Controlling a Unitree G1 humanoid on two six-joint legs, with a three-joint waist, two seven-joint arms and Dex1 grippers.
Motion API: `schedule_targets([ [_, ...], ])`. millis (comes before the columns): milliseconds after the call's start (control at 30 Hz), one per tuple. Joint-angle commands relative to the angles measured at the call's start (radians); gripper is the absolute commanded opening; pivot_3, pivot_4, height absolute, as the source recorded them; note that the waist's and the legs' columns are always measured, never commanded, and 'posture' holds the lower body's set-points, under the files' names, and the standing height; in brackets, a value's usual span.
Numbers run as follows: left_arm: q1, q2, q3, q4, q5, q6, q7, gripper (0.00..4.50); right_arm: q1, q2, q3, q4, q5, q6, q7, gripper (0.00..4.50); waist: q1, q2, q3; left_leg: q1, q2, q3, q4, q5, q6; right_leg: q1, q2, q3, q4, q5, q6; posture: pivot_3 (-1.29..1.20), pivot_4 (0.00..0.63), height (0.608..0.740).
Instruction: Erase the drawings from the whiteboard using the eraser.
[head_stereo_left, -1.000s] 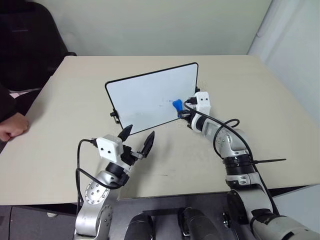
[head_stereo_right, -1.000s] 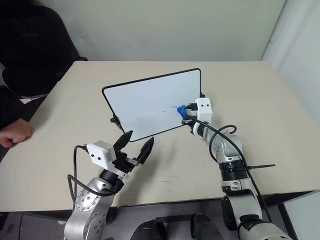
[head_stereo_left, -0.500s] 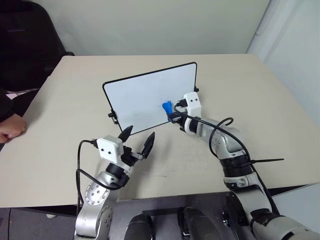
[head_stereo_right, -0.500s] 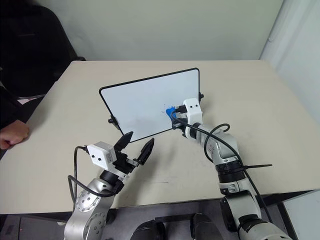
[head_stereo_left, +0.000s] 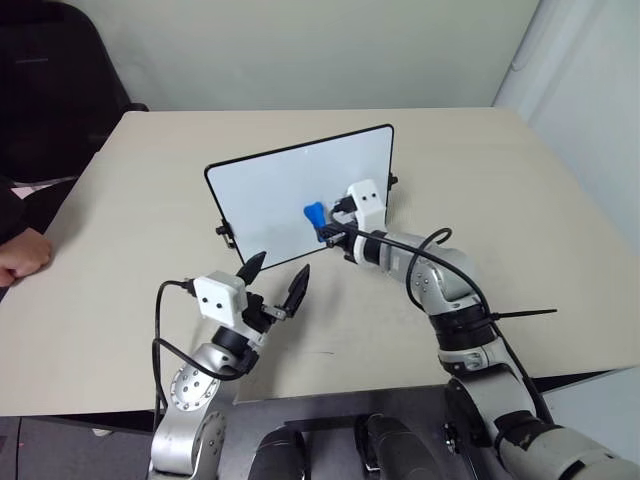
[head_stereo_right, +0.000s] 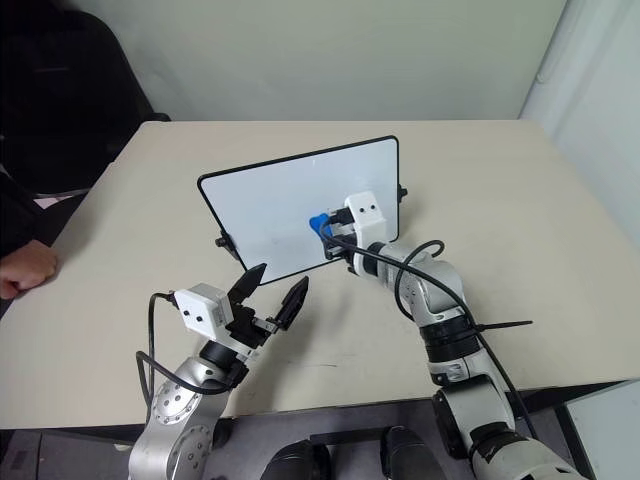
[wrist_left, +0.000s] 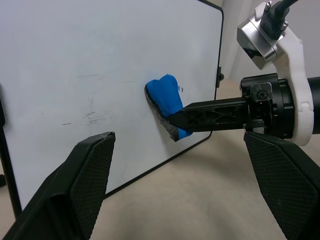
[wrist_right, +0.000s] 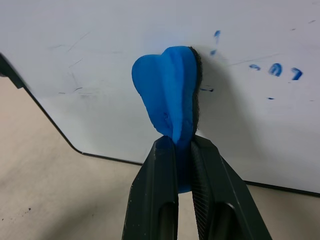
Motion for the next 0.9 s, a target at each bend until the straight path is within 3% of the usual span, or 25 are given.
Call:
schedule_targets([
  [33,0.0,-0.001,-0.002,-0.041,-0.012,-0.002,-0.001,4.5,-0.038,0.017,-0.004,0.016,-0.012,-0.016,-0.012,0.12,0.0,0.0,0.0,0.0,0.0,0.0,0.0,0.0,0.0,0.0,0.0,0.0,0.0,0.0,0.0,0.0,0.15,0.735],
  [233,-0.008,0.002,-0.002,-0.037,-0.01,-0.001,-0.004,4.5,-0.055,0.018,-0.159,0.076,0.026,-0.024,-0.079,0.12,0.001,0.0,0.0,0.0,0.0,0.0,0.0,0.0,0.0,0.0,0.0,0.0,0.0,0.0,-0.001,0.0,0.15,0.735],
  [433,-0.01,0.004,0.0,-0.036,-0.01,0.0,-0.006,4.5,-0.039,-0.02,-0.22,0.046,0.043,-0.002,-0.094,0.12,0.006,0.0,0.0,0.0,0.0,0.0,0.003,0.0,0.001,0.002,0.0,0.001,0.0,0.001,0.0,0.0,0.15,0.735],
  [700,-0.011,0.008,0.004,-0.037,-0.009,0.001,-0.008,4.5,-0.007,-0.044,-0.24,0.021,0.046,0.01,-0.107,0.12,0.005,0.0,0.0,0.0,0.0,0.0,0.002,0.001,0.001,0.0,0.0,0.001,0.001,0.002,0.001,0.0,0.15,0.735],
  [900,-0.018,0.011,0.003,-0.028,-0.011,-0.001,-0.011,4.5,-0.038,-0.011,-0.186,0.055,0.033,-0.001,-0.094,0.12,0.0,0.0,0.0,0.0,0.0,0.0,0.0,0.0,0.001,-0.001,0.0,0.001,0.001,0.002,0.0,0.0,0.15,0.735],
])
